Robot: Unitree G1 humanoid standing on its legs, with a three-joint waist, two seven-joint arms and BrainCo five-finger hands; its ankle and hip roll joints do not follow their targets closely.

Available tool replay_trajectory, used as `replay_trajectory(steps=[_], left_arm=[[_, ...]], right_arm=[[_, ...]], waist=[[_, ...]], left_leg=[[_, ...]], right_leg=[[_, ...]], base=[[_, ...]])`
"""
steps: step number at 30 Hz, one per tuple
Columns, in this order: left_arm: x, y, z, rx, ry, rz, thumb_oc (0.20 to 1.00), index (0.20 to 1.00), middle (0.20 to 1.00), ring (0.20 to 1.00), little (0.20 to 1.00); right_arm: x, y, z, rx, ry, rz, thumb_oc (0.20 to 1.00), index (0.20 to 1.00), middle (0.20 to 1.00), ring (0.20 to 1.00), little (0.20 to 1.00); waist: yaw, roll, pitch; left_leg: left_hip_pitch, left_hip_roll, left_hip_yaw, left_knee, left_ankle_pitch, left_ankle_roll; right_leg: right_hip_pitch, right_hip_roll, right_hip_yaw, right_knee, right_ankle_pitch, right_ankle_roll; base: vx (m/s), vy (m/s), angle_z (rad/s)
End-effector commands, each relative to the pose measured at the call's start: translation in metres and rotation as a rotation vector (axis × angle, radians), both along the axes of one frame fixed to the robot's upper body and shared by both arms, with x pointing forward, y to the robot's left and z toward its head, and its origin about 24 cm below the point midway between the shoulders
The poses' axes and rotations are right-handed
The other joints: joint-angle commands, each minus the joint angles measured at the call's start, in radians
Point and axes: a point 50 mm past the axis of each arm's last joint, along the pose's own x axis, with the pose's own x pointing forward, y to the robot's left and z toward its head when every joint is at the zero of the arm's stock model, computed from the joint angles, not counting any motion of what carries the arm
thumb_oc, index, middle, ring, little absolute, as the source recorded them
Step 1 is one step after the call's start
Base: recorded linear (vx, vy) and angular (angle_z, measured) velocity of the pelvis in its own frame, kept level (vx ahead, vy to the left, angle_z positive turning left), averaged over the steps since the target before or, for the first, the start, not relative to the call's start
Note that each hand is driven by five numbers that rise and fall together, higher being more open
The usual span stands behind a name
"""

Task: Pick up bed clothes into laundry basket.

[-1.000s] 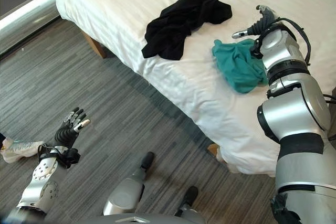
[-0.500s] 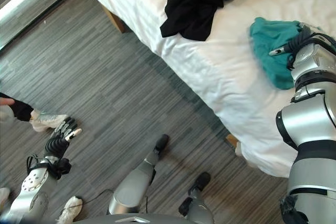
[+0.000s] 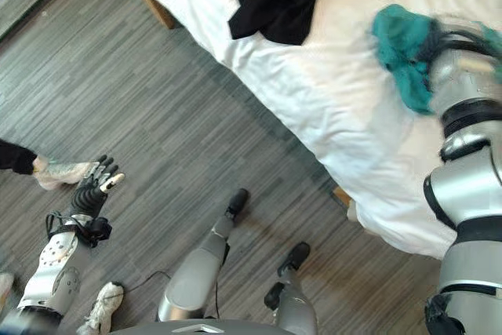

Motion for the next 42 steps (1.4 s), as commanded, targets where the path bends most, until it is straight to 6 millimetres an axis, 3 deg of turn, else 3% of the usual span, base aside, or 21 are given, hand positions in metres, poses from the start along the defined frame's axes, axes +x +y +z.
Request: replay_trajectory(steps=[1, 3, 5, 6, 7, 10, 12, 13, 14, 15, 16, 19, 22, 23, 26, 30, 36, 42], left_arm=[[0.009, 0.016, 0.054, 0.168, -0.205, 0.053, 1.000, 1.000, 1.000, 1.000, 1.000], [0.014, 0.015, 0.069, 0.231, -0.238, 0.026, 1.000, 1.000, 1.000, 1.000, 1.000], [0.025, 0.020, 0.097, 0.352, -0.293, 0.000, 1.000, 1.000, 1.000, 1.000, 1.000], [0.036, 0.021, 0.116, 0.411, -0.334, -0.017, 1.000, 1.000, 1.000, 1.000, 1.000], [0.040, 0.025, 0.131, 0.470, -0.356, -0.013, 1.000, 1.000, 1.000, 1.000, 1.000], [0.047, 0.028, 0.150, 0.536, -0.378, -0.014, 1.000, 1.000, 1.000, 1.000, 1.000], [0.056, 0.038, 0.169, 0.603, -0.389, 0.030, 1.000, 1.000, 1.000, 1.000, 1.000], [0.066, 0.043, 0.188, 0.647, -0.397, 0.053, 1.000, 1.000, 1.000, 1.000, 1.000], [0.067, 0.042, 0.189, 0.647, -0.399, 0.050, 1.000, 1.000, 1.000, 1.000, 1.000], [0.074, 0.049, 0.212, 0.699, -0.410, 0.091, 1.000, 1.000, 1.000, 1.000, 1.000], [0.075, 0.048, 0.213, 0.700, -0.412, 0.088, 1.000, 1.000, 1.000, 1.000, 1.000], [0.078, 0.057, 0.268, 0.916, -0.429, 0.189, 1.000, 1.000, 1.000, 1.000, 1.000], [0.085, 0.063, 0.295, 0.958, -0.414, 0.266, 1.000, 1.000, 1.000, 1.000, 1.000], [0.088, 0.068, 0.316, 1.029, -0.366, 0.330, 1.000, 1.000, 1.000, 1.000, 1.000], [0.089, 0.076, 0.339, 1.111, -0.292, 0.411, 1.000, 1.000, 1.000, 1.000, 1.000], [0.082, 0.095, 0.361, 0.994, -0.245, 0.589, 1.000, 1.000, 1.000, 1.000, 1.000], [0.064, 0.108, 0.382, 0.965, -0.218, 0.737, 1.000, 1.000, 1.000, 1.000, 1.000], [0.058, 0.119, 0.375, 0.966, -0.168, 0.785, 1.000, 1.000, 1.000, 1.000, 1.000]], right_arm=[[-0.026, 0.023, -0.011, 0.149, 0.015, 0.271, 0.200, 0.200, 0.200, 0.200, 0.200], [-0.042, 0.015, -0.030, 0.206, 0.066, 0.316, 0.200, 0.200, 0.200, 0.200, 0.200], [-0.060, -0.008, -0.058, 0.310, 0.171, 0.301, 0.200, 0.200, 0.200, 0.200, 0.200], [-0.070, -0.030, -0.086, 0.435, 0.263, 0.243, 0.200, 0.200, 0.200, 0.200, 0.200], [-0.077, -0.044, -0.099, 0.480, 0.301, 0.194, 0.200, 0.200, 0.200, 0.200, 0.200], [-0.087, -0.063, -0.119, 0.553, 0.350, 0.117, 0.200, 0.200, 0.200, 0.200, 0.200], [-0.102, -0.075, -0.148, 0.678, 0.428, 0.065, 0.200, 0.200, 0.200, 0.200, 0.200], [-0.115, -0.083, -0.175, 0.759, 0.510, 0.006, 0.200, 0.200, 0.200, 0.200, 0.200], [-0.116, -0.083, -0.175, 0.761, 0.508, 0.004, 0.200, 0.200, 0.200, 0.200, 0.200], [-0.127, -0.091, -0.196, 0.810, 0.548, -0.067, 0.200, 0.200, 0.200, 0.200, 0.200], [-0.127, -0.091, -0.196, 0.812, 0.546, -0.069, 0.200, 0.200, 0.200, 0.200, 0.200], [-0.142, -0.095, -0.226, 0.854, 0.603, -0.166, 0.200, 0.200, 0.200, 0.200, 0.200], [-0.149, -0.086, -0.248, 0.909, 0.657, -0.188, 0.200, 0.200, 0.200, 0.200, 0.200], [-0.153, -0.077, -0.257, 0.956, 0.688, -0.175, 0.200, 0.200, 0.200, 0.200, 0.200], [-0.155, -0.062, -0.262, 0.994, 0.717, -0.122, 0.200, 0.200, 0.200, 0.200, 0.200], [-0.160, -0.036, -0.277, 1.028, 0.814, -0.063, 0.200, 0.200, 0.200, 0.200, 0.200], [-0.166, -0.029, -0.282, 1.022, 0.866, -0.046, 0.200, 0.200, 0.200, 0.200, 0.200], [-0.163, -0.025, -0.282, 0.983, 0.872, -0.036, 0.200, 0.200, 0.200, 0.200, 0.200]], waist=[[-0.033, -0.031, 0.045], [-0.049, -0.030, 0.040], [-0.091, -0.036, 0.033], [-0.129, -0.040, 0.025], [-0.150, -0.043, 0.019], [-0.177, -0.050, 0.011], [-0.218, -0.059, -0.002], [-0.255, -0.062, -0.013], [-0.253, -0.063, -0.014], [-0.290, -0.060, -0.022], [-0.287, -0.061, -0.022], [-0.333, -0.055, -0.031], [-0.364, -0.051, -0.029], [-0.385, -0.046, -0.025], [-0.399, -0.052, -0.017], [-0.420, -0.067, 0.000], [-0.430, -0.073, 0.004], [-0.430, -0.077, 0.015]], left_leg=[[0.034, 0.005, 0.056, 0.004, -0.018, -0.008], [0.044, 0.006, 0.055, 0.005, -0.023, -0.007], [0.060, 0.010, 0.062, 0.005, -0.027, -0.008], [0.074, 0.017, 0.077, 0.007, -0.036, -0.009], [0.082, 0.021, 0.086, 0.008, -0.039, -0.008], [0.091, 0.026, 0.099, 0.006, -0.036, -0.006], [0.106, 0.031, 0.118, 0.004, -0.042, -0.005], [0.117, 0.038, 0.130, 0.006, -0.051, -0.003], [0.114, 0.037, 0.130, 0.004, -0.046, -0.002], [0.125, 0.041, 0.143, 0.006, -0.055, -0.001], [0.122, 0.040, 0.143, 0.004, -0.049, 0.000], [0.128, 0.045, 0.161, 0.004, -0.053, 0.003], [0.130, 0.048, 0.173, 0.005, -0.054, 0.004], [0.127, 0.051, 0.182, 0.005, -0.052, 0.004], [0.116, 0.055, 0.199, 0.010, -0.045, 0.005], [0.099, 0.060, 0.235, 0.019, -0.048, 0.006], [0.073, 0.057, 0.260, 0.016, -0.048, 0.007], [0.058, 0.055, 0.277, 0.017, -0.051, 0.008]], right_leg=[[0.065, -0.004, 0.039, 0.013, 0.006, -0.019], [0.075, -0.007, 0.031, 0.013, 0.003, -0.019], [0.083, -0.009, 0.036, 0.013, 0.004, -0.016], [0.089, -0.010, 0.047, 0.013, 0.004, -0.013], [0.089, -0.009, 0.056, 0.013, 0.006, -0.011], [0.085, -0.010, 0.071, 0.013, 0.018, -0.008], [0.083, -0.011, 0.087, 0.013, 0.026, -0.006], [0.085, -0.011, 0.098, 0.013, 0.029, -0.002], [0.081, -0.012, 0.097, 0.013, 0.033, -0.002], [0.082, -0.013, 0.108, 0.013, 0.037, 0.003], [0.078, -0.014, 0.108, 0.013, 0.041, 0.004], [0.070, -0.015, 0.125, 0.013, 0.052, 0.011], [0.066, -0.014, 0.137, 0.013, 0.058, 0.014], [0.057, -0.014, 0.146, 0.013, 0.069, 0.018], [0.040, -0.016, 0.157, 0.013, 0.088, 0.024], [0.008, -0.016, 0.192, 0.013, 0.125, 0.040], [-0.031, -0.021, 0.207, 0.013, 0.143, 0.045], [-0.053, -0.022, 0.212, 0.013, 0.146, 0.048]], base=[[0.03, 0.011, -0.31], [0.02, 0.004, -0.15], [0.00, 0.056, -0.05], [0.01, 0.086, -0.06], [0.00, 0.078, -0.16], [-0.02, 0.046, -0.38], [-0.01, 0.073, -0.37], [-0.02, 0.048, -0.27], [0.00, 0.061, -0.28], [-0.02, 0.044, -0.27], [-0.01, 0.054, -0.17], [-0.01, 0.034, -0.20], [-0.01, 0.015, -0.21], [-0.03, 0.025, -0.15], [-0.03, 0.030, -0.08], [-0.01, 0.037, -0.21], [0.01, 0.031, -0.15], [0.01, 0.023, -0.06]])
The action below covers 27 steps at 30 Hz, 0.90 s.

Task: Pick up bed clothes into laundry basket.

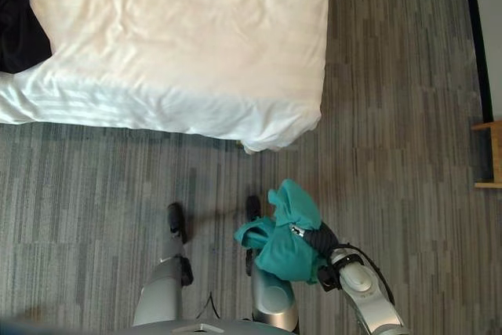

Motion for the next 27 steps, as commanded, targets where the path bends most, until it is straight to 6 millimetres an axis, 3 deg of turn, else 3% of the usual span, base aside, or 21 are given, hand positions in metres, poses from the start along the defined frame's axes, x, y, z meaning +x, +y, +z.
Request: replay_trajectory(steps=[1, 8, 11, 17, 19, 20, 23, 27], left_arm=[[-0.038, 0.022, 0.030, 0.032, -0.118, 0.112, 1.000, 1.000, 1.000, 1.000, 1.000], [-0.047, 0.029, 0.035, 0.020, -0.145, 0.152, 1.000, 1.000, 1.000, 1.000, 1.000], [-0.044, 0.032, 0.026, 0.081, 0.000, 0.170, 1.000, 1.000, 1.000, 1.000, 1.000], [-0.039, 0.037, 0.011, 0.052, 0.062, 0.177, 1.000, 1.000, 1.000, 1.000, 1.000], [-0.032, 0.039, -0.007, -0.071, 0.011, 0.125, 0.423, 0.423, 0.423, 0.423, 0.423], [-0.030, 0.041, -0.014, -0.108, 0.007, 0.116, 0.200, 0.200, 0.200, 0.200, 0.200], [-0.029, 0.043, -0.022, -0.123, 0.008, 0.118, 0.200, 0.200, 0.200, 0.200, 0.200], [-0.023, 0.032, -0.013, -0.098, -0.034, 0.070, 0.200, 0.200, 0.200, 0.200, 0.200]], right_arm=[[0.013, -0.012, 0.022, -0.009, -0.106, -0.004, 0.200, 0.200, 0.200, 0.200, 0.200], [0.016, -0.005, 0.026, 0.005, -0.135, 0.032, 0.200, 0.200, 0.200, 0.200, 0.200], [0.018, -0.005, 0.029, 0.000, -0.147, 0.041, 0.200, 0.200, 0.200, 0.200, 0.200], [0.017, 0.002, 0.028, 0.025, -0.161, 0.041, 0.200, 0.200, 0.200, 0.200, 0.200], [0.015, 0.010, 0.023, 0.040, -0.144, 0.054, 0.200, 0.200, 0.200, 0.200, 0.200], [0.014, 0.010, 0.022, 0.036, -0.135, 0.054, 0.200, 0.200, 0.200, 0.200, 0.200], [0.011, 0.007, 0.021, 0.017, -0.129, 0.059, 0.200, 0.200, 0.200, 0.200, 0.200], [0.010, 0.001, 0.023, -0.010, -0.128, 0.061, 0.200, 0.200, 0.200, 0.200, 0.200]], waist=[[0.035, -0.024, 0.027], [0.018, -0.070, 0.047], [0.008, -0.081, 0.070], [-0.012, -0.112, 0.104], [-0.009, -0.125, 0.116], [-0.008, -0.126, 0.117], [-0.006, -0.125, 0.117], [0.000, -0.114, 0.114]], left_leg=[[0.048, -0.017, 0.028, 0.022, -0.038, 0.022], [0.001, 0.001, 0.042, 0.031, -0.030, 0.016], [-0.042, 0.006, 0.038, 0.033, -0.018, 0.013], [-0.104, 0.026, 0.036, 0.030, 0.000, 0.006], [-0.118, 0.029, 0.037, 0.024, 0.004, 0.003], [-0.118, 0.029, 0.037, 0.024, 0.004, 0.003], [-0.106, 0.030, 0.038, 0.024, -0.001, 0.002], [-0.085, 0.026, 0.039, 0.026, -0.006, 0.003]], right_leg=[[0.090, -0.065, -0.037, 0.012, 0.058, 0.070], [0.044, -0.051, -0.038, 0.012, 0.069, 0.070], [0.012, -0.046, -0.041, 0.012, 0.072, 0.068], [-0.049, -0.027, -0.041, 0.012, 0.072, 0.064], [-0.067, -0.017, -0.040, 0.012, 0.071, 0.061], [-0.069, -0.015, -0.038, 0.012, 0.070, 0.060], [-0.065, -0.013, -0.038, 0.012, 0.063, 0.057], [-0.049, -0.015, -0.037, 0.012, 0.058, 0.056]], base=[[0.00, 0.000, 0.00], [0.00, -0.045, -0.08], [-0.02, -0.020, -0.05], [-0.04, -0.022, -0.06], [-0.01, -0.011, -0.02], [-0.01, -0.011, -0.04], [0.00, -0.005, -0.03], [-0.01, 0.005, -0.06]])
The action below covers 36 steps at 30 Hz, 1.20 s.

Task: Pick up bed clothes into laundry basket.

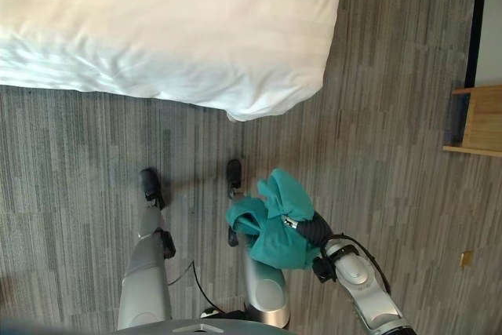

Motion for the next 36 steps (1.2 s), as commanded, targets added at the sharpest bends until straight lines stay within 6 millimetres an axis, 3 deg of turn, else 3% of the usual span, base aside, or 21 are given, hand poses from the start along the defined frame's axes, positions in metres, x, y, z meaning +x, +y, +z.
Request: replay_trajectory(steps=[1, 3, 7, 10, 12, 14, 15, 16, 17, 18, 19, 20, 22, 25, 26, 30, 33, 36], left_arm=[[0.005, 0.001, -0.011, -0.066, -0.004, -0.048, 0.200, 0.200, 0.200, 0.200, 0.200], [0.006, -0.001, -0.011, -0.070, -0.015, -0.070, 0.200, 0.200, 0.200, 0.200, 0.200], [0.020, -0.025, -0.004, -0.066, -0.095, -0.233, 0.200, 0.200, 0.200, 0.200, 0.200], [0.031, -0.048, -0.006, -0.066, -0.163, -0.386, 0.200, 0.200, 0.200, 0.200, 0.200], [0.040, -0.076, -0.018, -0.088, -0.231, -0.572, 0.200, 0.200, 0.200, 0.200, 0.200], [0.039, -0.105, -0.056, -0.189, -0.307, -0.816, 0.200, 0.200, 0.200, 0.200, 0.200], [0.039, -0.105, -0.056, -0.189, -0.307, -0.816, 0.200, 0.200, 0.200, 0.200, 0.200], [0.021, -0.122, -0.142, -0.463, -0.329, -1.019, 0.200, 0.200, 0.200, 0.200, 0.200], [0.011, -0.125, -0.172, -0.534, -0.300, -1.028, 0.200, 0.200, 0.200, 0.200, 0.200], [-0.012, -0.130, -0.216, -0.618, -0.252, -1.018, 0.200, 0.200, 0.200, 0.200, 0.200], [-0.024, -0.132, -0.239, -0.674, -0.225, -0.995, 0.200, 0.200, 0.200, 0.200, 0.200], [-0.024, -0.132, -0.239, -0.675, -0.225, -0.994, 0.200, 0.200, 0.200, 0.200, 0.200], [-0.045, -0.130, -0.286, -0.832, -0.173, -0.908, 0.200, 0.200, 0.200, 0.200, 0.200], [-0.074, -0.129, -0.330, -0.991, -0.138, -0.799, 0.200, 0.200, 0.200, 0.200, 0.200], [-0.084, -0.138, -0.347, -1.089, -0.124, -0.796, 0.200, 0.200, 0.200, 0.200, 0.200], [-0.092, -0.145, -0.345, -0.996, -0.029, -0.808, 0.200, 0.200, 0.200, 0.200, 0.200], [-0.079, -0.172, -0.348, -1.086, -0.060, -0.889, 0.200, 0.200, 0.200, 0.200, 0.200], [-0.075, -0.183, -0.349, -1.100, -0.049, -0.917, 0.200, 0.200, 0.200, 0.200, 0.200]], right_arm=[[0.000, -0.012, 0.006, -0.014, -0.033, -0.024, 0.200, 0.200, 0.200, 0.200, 0.200], [0.000, -0.014, 0.006, -0.022, -0.032, -0.021, 0.200, 0.200, 0.200, 0.200, 0.200], [0.004, -0.017, 0.008, -0.070, -0.042, -0.008, 0.200, 0.200, 0.200, 0.200, 0.200], [0.008, -0.018, 0.011, -0.089, -0.060, -0.006, 0.200, 0.200, 0.200, 0.200, 0.200], [0.008, -0.022, 0.010, -0.100, -0.062, -0.034, 0.200, 0.200, 0.200, 0.200, 0.200], [0.010, -0.032, 0.011, -0.126, -0.082, -0.100, 0.200, 0.200, 0.200, 0.200, 0.200], [0.010, -0.032, 0.011, -0.126, -0.082, -0.100, 0.200, 0.200, 0.200, 0.200, 0.200], [0.011, -0.049, 0.019, -0.162, -0.135, -0.210, 0.200, 0.200, 0.200, 0.200, 0.200], [0.008, -0.057, 0.020, -0.176, -0.137, -0.244, 0.200, 0.200, 0.200, 0.200, 0.200], [0.003, -0.076, 0.024, -0.189, -0.161, -0.355, 0.200, 0.200, 0.200, 0.200, 0.200], [0.000, -0.082, 0.026, -0.177, -0.173, -0.399, 0.200, 0.200, 0.200, 0.200, 0.200], [0.000, -0.082, 0.026, -0.178, -0.173, -0.399, 0.200, 0.200, 0.200, 0.200, 0.200], [0.000, -0.093, 0.039, -0.157, -0.237, -0.469, 0.200, 0.200, 0.200, 0.200, 0.200], [0.002, -0.094, 0.047, -0.087, -0.292, -0.509, 0.200, 0.200, 0.200, 0.200, 0.200], [0.005, -0.088, 0.052, -0.046, -0.321, -0.497, 0.200, 0.200, 0.200, 0.200, 0.200], [0.014, -0.075, 0.059, 0.015, -0.356, -0.450, 0.200, 0.200, 0.200, 0.200, 0.200], [0.034, -0.045, 0.065, 0.151, -0.386, -0.364, 0.200, 0.200, 0.200, 0.200, 0.200], [0.042, -0.032, 0.068, 0.206, -0.396, -0.332, 0.200, 0.200, 0.200, 0.200, 0.200]], waist=[[0.004, -0.014, 0.017], [0.005, -0.007, 0.015], [0.019, 0.021, 0.006], [0.032, 0.037, -0.011], [0.044, 0.046, -0.022], [0.066, 0.064, -0.035], [0.066, 0.064, -0.035], [0.083, 0.082, -0.052], [0.083, 0.090, -0.066], [0.090, 0.106, -0.096], [0.091, 0.115, -0.115], [0.090, 0.116, -0.116], [0.096, 0.131, -0.153], [0.106, 0.148, -0.217], [0.111, 0.154, -0.253], [0.120, 0.170, -0.300], [0.131, 0.171, -0.330], [0.134, 0.168, -0.340]], left_leg=[[0.037, -0.013, -0.006, 0.018, -0.014, 0.010], [0.046, -0.015, -0.006, 0.017, -0.017, 0.010], [0.086, -0.020, -0.004, 0.012, -0.025, 0.010], [0.134, -0.016, 0.003, 0.010, -0.032, 0.008], [0.170, -0.018, 0.000, 0.008, -0.037, 0.007], [0.207, -0.024, -0.004, 0.007, -0.042, 0.010], [0.207, -0.024, -0.004, 0.007, -0.042, 0.010], [0.263, -0.038, -0.003, 0.002, -0.053, 0.016], [0.283, -0.046, -0.003, -0.003, -0.054, 0.020], [0.319, -0.059, -0.011, -0.003, -0.067, 0.027], [0.332, -0.065, -0.014, -0.003, -0.069, 0.032], [0.331, -0.065, -0.015, -0.003, -0.069, 0.032], [0.371, -0.070, -0.016, -0.003, -0.080, 0.040], [0.428, -0.067, -0.016, -0.003, -0.091, 0.046], [0.457, -0.066, -0.012, 0.000, -0.097, 0.050], [0.493, -0.065, -0.019, 0.003, -0.105, 0.053], [0.557, -0.061, -0.004, 0.005, -0.118, 0.057], [0.582, -0.060, 0.001, 0.006, -0.125, 0.058]], right_leg=[[0.100, -0.048, -0.019, 0.012, 0.012, 0.061], [0.106, -0.049, -0.021, 0.012, 0.010, 0.060], [0.134, -0.055, -0.030, 0.012, 0.004, 0.062], [0.170, -0.058, -0.030, 0.012, 0.001, 0.059], [0.201, -0.058, -0.033, 0.012, -0.007, 0.054], [0.241, -0.067, -0.045, 0.012, -0.021, 0.048], [0.241, -0.067, -0.045, 0.012, -0.021, 0.048], [0.288, -0.084, -0.044, 0.018, -0.035, 0.040], [0.305, -0.089, -0.043, 0.020, -0.040, 0.035], [0.346, -0.097, -0.044, 0.032, -0.067, 0.028], [0.362, -0.099, -0.043, 0.037, -0.076, 0.023], [0.361, -0.099, -0.044, 0.037, -0.076, 0.023], [0.401, -0.101, -0.040, 0.051, -0.096, 0.016], [0.453, -0.102, -0.039, 0.053, -0.111, 0.011], [0.484, -0.102, -0.041, 0.052, -0.116, 0.007], [0.522, -0.101, -0.048, 0.062, -0.137, 0.002], [0.567, -0.099, -0.056, 0.088, -0.161, -0.002], [0.595, -0.098, -0.057, 0.091, -0.172, -0.004]], base=[[-0.01, 0.012, -0.04], [0.00, 0.000, 0.00], [-0.02, 0.035, 0.00], [0.00, 0.011, -0.01], [0.01, -0.007, -0.05], [0.01, 0.008, 0.03], [0.03, 0.075, 0.04], [0.03, 0.077, 0.04], [0.10, 0.098, -0.11], [0.10, 0.047, -0.06], [0.09, 0.033, -0.04], [0.05, 0.012, 0.16], [0.08, -0.003, 0.21], [0.10, -0.018, 0.03], [0.07, -0.022, -0.02], [0.05, -0.010, 0.05], [0.01, -0.022, 0.02], [0.01, -0.026, -0.05]])
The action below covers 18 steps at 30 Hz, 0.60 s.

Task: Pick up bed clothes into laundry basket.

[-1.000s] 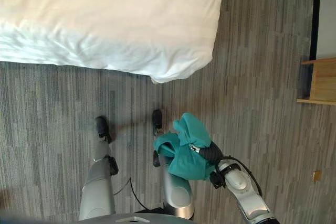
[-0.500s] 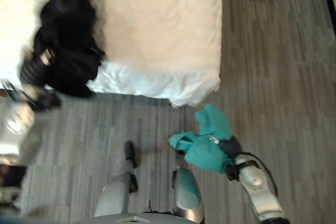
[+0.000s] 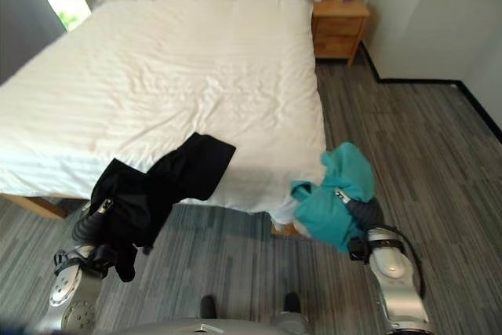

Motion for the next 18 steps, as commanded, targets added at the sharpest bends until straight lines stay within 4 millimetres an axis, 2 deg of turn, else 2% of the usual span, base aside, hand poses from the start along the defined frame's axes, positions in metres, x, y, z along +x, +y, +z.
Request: replay_trajectory(steps=[1, 5, 11, 13, 14, 18], left_arm=[[0.028, -0.009, 0.032, 0.056, -0.160, -0.083, 0.200, 0.200, 0.200, 0.200, 0.200], [0.028, -0.019, 0.033, 0.058, -0.166, -0.144, 0.200, 0.200, 0.200, 0.200, 0.200], [0.024, -0.012, 0.036, 0.093, -0.171, -0.136, 0.200, 0.200, 0.200, 0.200, 0.200], [0.021, -0.007, 0.034, 0.111, -0.163, -0.119, 0.200, 0.200, 0.200, 0.200, 0.200], [0.028, 0.033, 0.066, 0.482, -0.210, 0.070, 0.200, 0.200, 0.200, 0.200, 0.200], [0.032, 0.044, 0.076, 0.497, -0.243, 0.141, 0.200, 0.200, 0.200, 0.200, 0.200]], right_arm=[[0.026, 0.020, 0.037, 0.131, -0.221, 0.051, 0.200, 0.200, 0.200, 0.200, 0.200], [0.025, 0.025, 0.043, 0.172, -0.253, 0.062, 0.200, 0.200, 0.200, 0.200, 0.200], [0.014, 0.009, 0.049, 0.130, -0.290, 0.000, 0.200, 0.200, 0.200, 0.200, 0.200], [0.008, -0.002, 0.048, 0.103, -0.288, -0.047, 0.200, 0.200, 0.200, 0.200, 0.200], [0.023, -0.022, 0.052, 0.250, -0.371, -0.225, 0.200, 0.200, 0.200, 0.200, 0.200], [0.017, -0.026, 0.057, 0.210, -0.384, -0.217, 0.200, 0.200, 0.200, 0.200, 0.200]], waist=[[0.010, -0.054, -0.011], [0.011, -0.053, -0.022], [0.004, -0.044, -0.033], [0.000, -0.041, -0.034], [0.016, -0.065, 0.018], [-0.003, -0.059, 0.035]], left_leg=[[0.039, -0.016, -0.001, 0.023, -0.034, 0.045], [0.057, -0.014, -0.006, 0.023, -0.038, 0.045], [0.064, -0.007, -0.019, 0.026, -0.035, 0.039], [0.065, -0.004, -0.025, 0.026, -0.034, 0.037], [0.046, 0.021, -0.019, 0.012, -0.059, 0.015], [0.049, 0.045, -0.011, 0.019, -0.053, 0.000]], right_leg=[[0.058, -0.037, -0.046, 0.099, -0.078, -0.011], [0.084, -0.035, -0.057, 0.099, -0.086, -0.014], [0.097, -0.026, -0.058, 0.104, -0.102, -0.026], [0.098, -0.022, -0.055, 0.104, -0.104, -0.030], [0.012, -0.010, -0.073, 0.084, -0.047, -0.013], [-0.007, 0.005, -0.047, 0.108, -0.069, -0.026]], base=[[0.00, -0.044, -0.01], [0.01, -0.050, 0.02], [0.01, -0.037, 0.06], [0.02, -0.030, 0.07], [0.01, -0.025, 0.04], [0.00, -0.101, 0.01]])
